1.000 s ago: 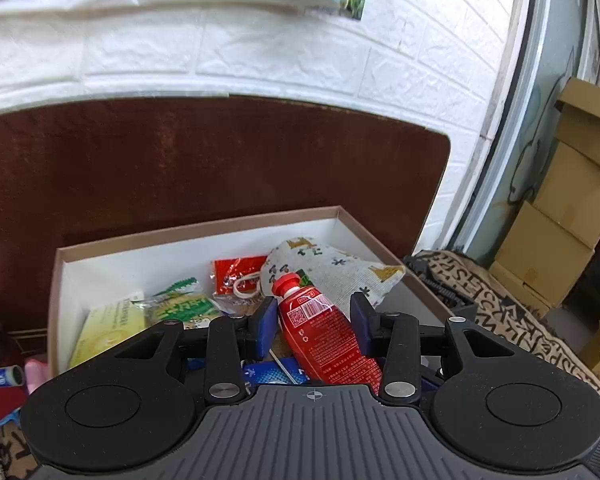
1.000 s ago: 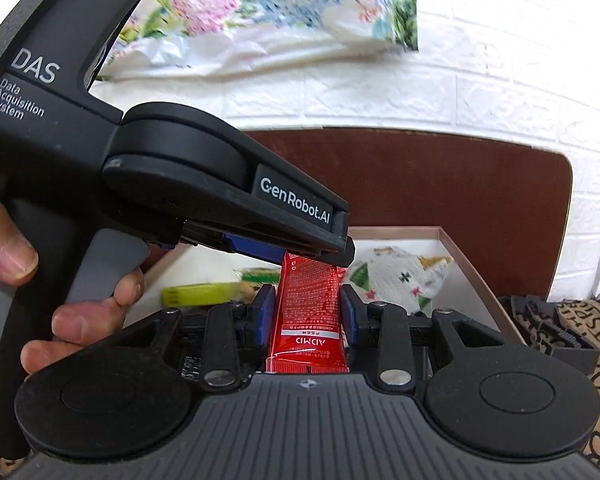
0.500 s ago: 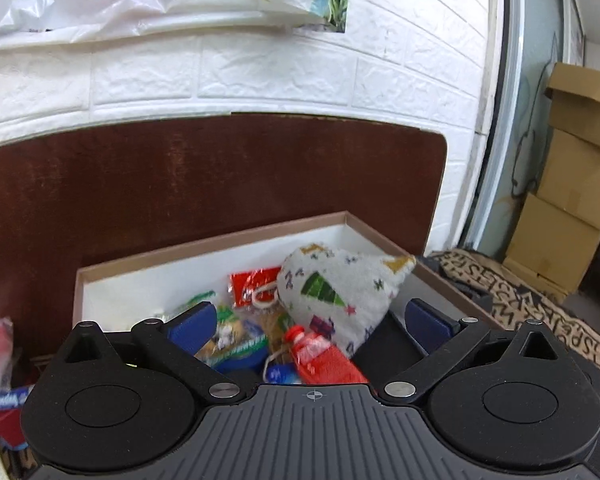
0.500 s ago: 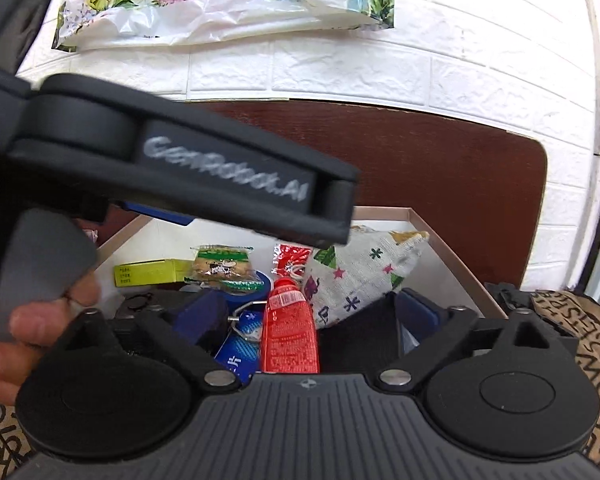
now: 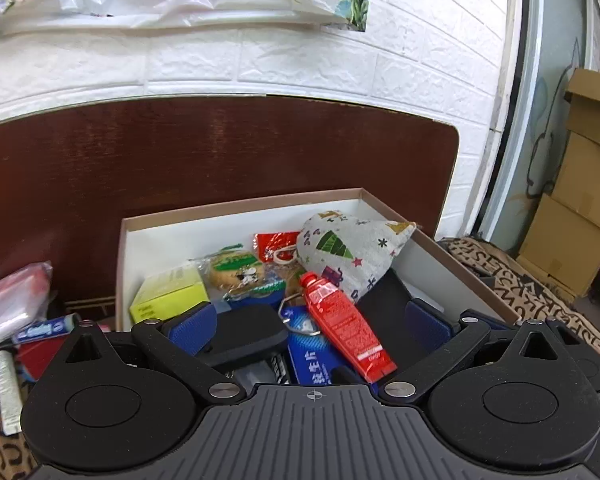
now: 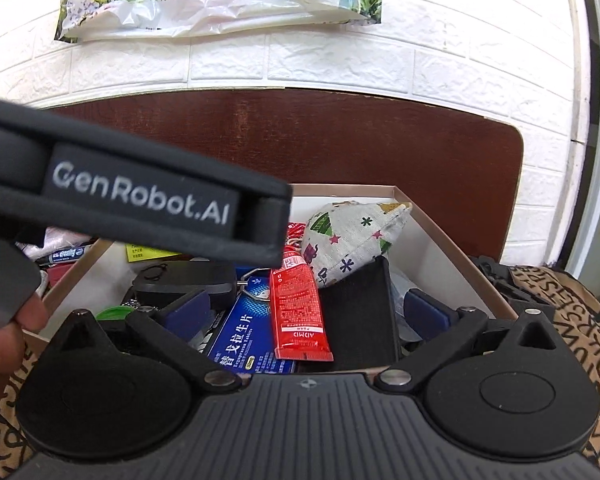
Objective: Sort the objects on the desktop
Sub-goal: 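Open the left gripper to release the red tube into the box, then withdraw the left gripper from the box toward the white tube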
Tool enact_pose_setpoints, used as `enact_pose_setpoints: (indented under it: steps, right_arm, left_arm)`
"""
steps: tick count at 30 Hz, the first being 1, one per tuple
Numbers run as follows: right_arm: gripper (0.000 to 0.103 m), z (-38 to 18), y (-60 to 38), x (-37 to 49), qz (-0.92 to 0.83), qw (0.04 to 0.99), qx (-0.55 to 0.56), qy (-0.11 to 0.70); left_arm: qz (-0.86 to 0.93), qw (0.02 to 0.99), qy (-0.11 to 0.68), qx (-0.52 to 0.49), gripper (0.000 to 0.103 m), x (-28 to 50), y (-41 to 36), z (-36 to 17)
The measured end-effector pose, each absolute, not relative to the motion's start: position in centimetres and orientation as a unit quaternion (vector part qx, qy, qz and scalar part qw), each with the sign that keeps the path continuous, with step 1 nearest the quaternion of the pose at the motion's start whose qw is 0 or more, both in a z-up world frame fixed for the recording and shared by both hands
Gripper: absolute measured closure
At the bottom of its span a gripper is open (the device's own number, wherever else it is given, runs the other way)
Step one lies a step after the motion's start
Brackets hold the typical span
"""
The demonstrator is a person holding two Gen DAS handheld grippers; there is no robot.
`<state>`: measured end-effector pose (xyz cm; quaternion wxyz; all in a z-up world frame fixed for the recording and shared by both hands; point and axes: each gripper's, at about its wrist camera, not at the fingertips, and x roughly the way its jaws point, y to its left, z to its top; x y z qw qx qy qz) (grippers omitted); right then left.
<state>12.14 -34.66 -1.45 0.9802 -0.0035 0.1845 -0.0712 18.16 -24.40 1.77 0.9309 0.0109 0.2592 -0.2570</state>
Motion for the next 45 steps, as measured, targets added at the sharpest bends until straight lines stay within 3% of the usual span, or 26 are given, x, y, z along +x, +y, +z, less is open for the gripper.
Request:
enact_pose_setpoints:
  steps: [19,45]
  right_arm:
    - [0.0,-1.2,-31.8,5.5,-0.066,0.976,0.014,0.205]
    - [0.0,-2.2,-28.1,1.9,-0.047,0.966,0.041,0.249]
  left_arm:
    - [-0.201,0.929,0.312,-0.012,0.0,11.3,-19.2,0.4]
    - [-0.179,0.932,0.314,-0.012,0.0,6.0,-15.5,-1.0]
